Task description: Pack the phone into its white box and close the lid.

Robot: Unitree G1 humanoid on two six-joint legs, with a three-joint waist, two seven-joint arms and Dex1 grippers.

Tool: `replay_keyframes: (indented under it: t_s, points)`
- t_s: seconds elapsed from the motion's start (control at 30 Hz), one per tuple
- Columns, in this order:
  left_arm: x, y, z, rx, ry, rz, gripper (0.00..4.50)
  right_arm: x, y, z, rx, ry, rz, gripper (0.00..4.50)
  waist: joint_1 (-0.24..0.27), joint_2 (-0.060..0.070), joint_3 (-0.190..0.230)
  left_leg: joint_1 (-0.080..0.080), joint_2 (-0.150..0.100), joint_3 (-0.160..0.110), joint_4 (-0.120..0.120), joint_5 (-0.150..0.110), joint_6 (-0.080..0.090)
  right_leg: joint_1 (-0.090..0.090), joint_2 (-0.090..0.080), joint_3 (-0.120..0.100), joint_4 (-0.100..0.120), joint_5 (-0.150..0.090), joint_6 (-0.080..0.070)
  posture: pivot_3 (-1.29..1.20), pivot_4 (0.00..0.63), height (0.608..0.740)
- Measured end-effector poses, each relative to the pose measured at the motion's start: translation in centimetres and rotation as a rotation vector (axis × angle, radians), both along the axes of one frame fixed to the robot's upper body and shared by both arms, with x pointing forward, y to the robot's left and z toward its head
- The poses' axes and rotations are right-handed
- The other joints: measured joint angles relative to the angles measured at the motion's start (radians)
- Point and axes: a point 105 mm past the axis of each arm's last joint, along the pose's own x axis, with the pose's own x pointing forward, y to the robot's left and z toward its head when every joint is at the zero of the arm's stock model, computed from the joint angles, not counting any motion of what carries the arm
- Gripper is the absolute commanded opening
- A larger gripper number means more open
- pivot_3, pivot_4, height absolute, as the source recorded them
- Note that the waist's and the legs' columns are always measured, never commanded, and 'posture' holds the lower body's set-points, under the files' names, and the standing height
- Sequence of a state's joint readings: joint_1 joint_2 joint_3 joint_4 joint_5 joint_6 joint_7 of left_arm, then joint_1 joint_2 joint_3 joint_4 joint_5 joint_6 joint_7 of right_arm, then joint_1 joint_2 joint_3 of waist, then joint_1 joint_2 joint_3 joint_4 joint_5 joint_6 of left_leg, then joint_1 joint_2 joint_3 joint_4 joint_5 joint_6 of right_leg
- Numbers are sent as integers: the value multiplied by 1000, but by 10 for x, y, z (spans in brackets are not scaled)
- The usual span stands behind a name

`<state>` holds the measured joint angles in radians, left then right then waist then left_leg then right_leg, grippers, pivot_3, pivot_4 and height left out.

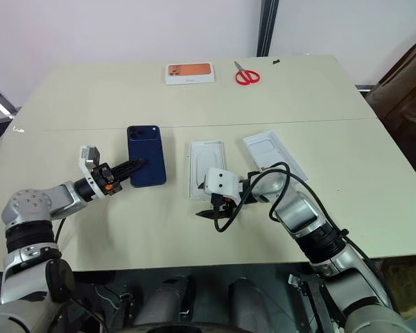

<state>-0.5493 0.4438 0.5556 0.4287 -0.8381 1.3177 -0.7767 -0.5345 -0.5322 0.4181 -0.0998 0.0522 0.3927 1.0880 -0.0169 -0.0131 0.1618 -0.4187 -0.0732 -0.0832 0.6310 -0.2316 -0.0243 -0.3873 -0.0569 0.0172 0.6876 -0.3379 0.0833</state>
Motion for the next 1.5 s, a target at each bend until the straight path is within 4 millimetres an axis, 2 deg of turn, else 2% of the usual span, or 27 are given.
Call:
replay_keyframes:
  t_s: [0.03, 0.13, 0.23, 0.53, 0.57, 0.63, 1.03, 1.27, 1.4, 1.5]
  points:
    - [0, -1, -1, 3, 3, -2, 0, 0, -1, 0, 1, -4, 2, 3686, 0, 0, 0, 0, 0, 0, 0, 1, -1, 0, 0, 0, 0, 0, 0, 0, 150, 740]
    - [-2, -2, -4, 17, 8, -7, 0, 1, -4, -2, -4, -2, -6, 2860, 0, 0, 0, 0, 0, 0, 0, 1, -2, 0, 0, 0, -1, 0, 0, 0, 150, 740]
    - [-4, -3, -11, 28, 33, -13, 0, 5, -9, -3, -1, -1, -28, 1293, 0, 0, 0, 0, 0, 0, 0, 1, -1, 0, 0, 0, -1, 0, 0, 0, 150, 740]
    - [-5, -4, -9, 41, 27, -15, 0, 9, -13, -9, -6, -17, -49, 1293, 1, 0, 0, 0, 0, 0, 1, 1, -2, 0, 0, 0, -1, 0, 0, 0, 150, 740]
    - [-5, -4, -10, 42, 30, -16, 0, 10, -13, -10, -4, -15, -51, 726, 1, 0, 0, 0, 0, 0, 1, 1, -2, 0, 0, 0, -1, 0, 0, 0, 150, 740]
    - [-5, -5, -10, 41, 38, -18, 0, 11, -13, -10, -3, -20, -53, 20, 1, 0, 0, 0, 0, 0, 1, 1, -2, 0, 0, 0, -1, 0, 0, 0, 150, 740]
    - [-7, -4, -10, 39, 48, -23, 0, 8, -11, -10, 12, -5, -36, 20, 1, 0, 0, 0, 0, 0, 1, 1, -2, 0, 0, 0, -1, 0, 0, 0, 150, 740]
    - [-7, -5, -10, 35, 51, -27, 0, -9, -1, -1, 62, 33, 15, 20, 1, 0, 0, -1, 0, 0, 1, 1, -2, 0, 0, 0, -1, 0, 0, 0, 150, 740]
    - [-7, -5, -10, 28, 50, -30, 0, -25, 6, -10, 67, 65, 42, 20, 1, 0, 0, -1, 0, 0, 1, 1, -2, 0, 0, 0, -1, 0, 0, 0, 150, 740]
    - [-8, -6, -7, 0, 54, -43, 0, -27, 12, -13, 80, 72, 25, 20, 1, 0, 0, -1, 0, 0, 1, 1, -2, 0, 0, 0, 0, 0, 0, 0, 150, 740]
